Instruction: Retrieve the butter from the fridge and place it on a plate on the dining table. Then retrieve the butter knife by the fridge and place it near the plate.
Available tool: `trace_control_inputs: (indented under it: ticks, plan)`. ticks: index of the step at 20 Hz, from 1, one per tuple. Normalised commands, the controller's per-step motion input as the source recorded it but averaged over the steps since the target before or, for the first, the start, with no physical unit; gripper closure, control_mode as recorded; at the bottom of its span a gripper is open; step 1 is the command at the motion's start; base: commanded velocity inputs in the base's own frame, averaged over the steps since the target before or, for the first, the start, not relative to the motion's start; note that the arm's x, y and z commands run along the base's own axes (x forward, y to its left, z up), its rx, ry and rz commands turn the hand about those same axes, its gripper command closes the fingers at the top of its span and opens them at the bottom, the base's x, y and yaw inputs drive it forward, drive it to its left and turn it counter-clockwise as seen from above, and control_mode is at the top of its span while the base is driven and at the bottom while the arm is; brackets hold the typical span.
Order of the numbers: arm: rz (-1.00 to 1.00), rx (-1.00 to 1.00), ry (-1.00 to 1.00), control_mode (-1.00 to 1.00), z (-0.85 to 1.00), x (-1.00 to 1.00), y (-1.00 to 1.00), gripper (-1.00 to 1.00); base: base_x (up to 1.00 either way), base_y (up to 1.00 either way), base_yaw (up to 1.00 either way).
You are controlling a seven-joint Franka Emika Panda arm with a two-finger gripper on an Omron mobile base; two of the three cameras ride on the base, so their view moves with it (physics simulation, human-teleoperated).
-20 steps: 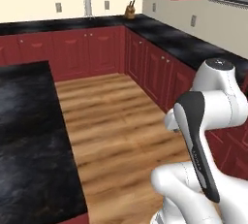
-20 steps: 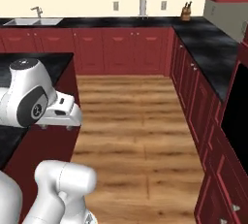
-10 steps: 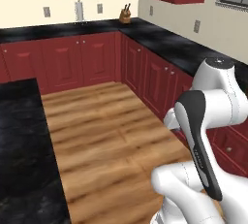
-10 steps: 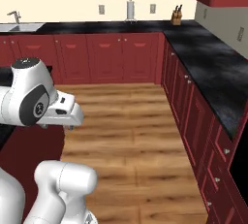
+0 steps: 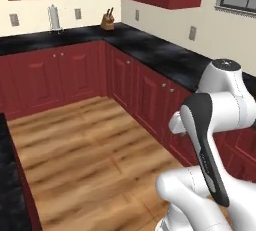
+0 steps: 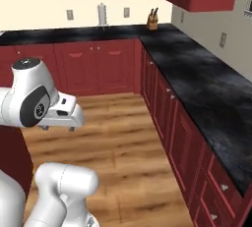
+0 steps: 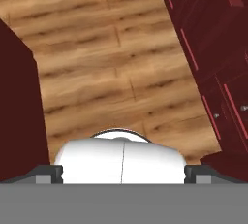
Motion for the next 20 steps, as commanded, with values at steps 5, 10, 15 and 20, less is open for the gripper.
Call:
trace_control_inputs:
  ticks: [5,10,15,20]
  plan:
    - [0.0,0.0,0.0,1.0,0.0,0.0,0.0,-1.0,0.66,0.2,-0.68]
    - [0.0,0.0,0.0,1.0,0.0,0.0,0.0,-1.0,0.31,0.41,-0.79]
    - [0.0,0.0,0.0,1.0,0.0,0.0,0.0,-1.0,0.5,0.28,-0.76]
    - [0.0,0.0,0.0,1.0,0.0,0.0,0.0,-1.0,0.96,0.0,-0.29]
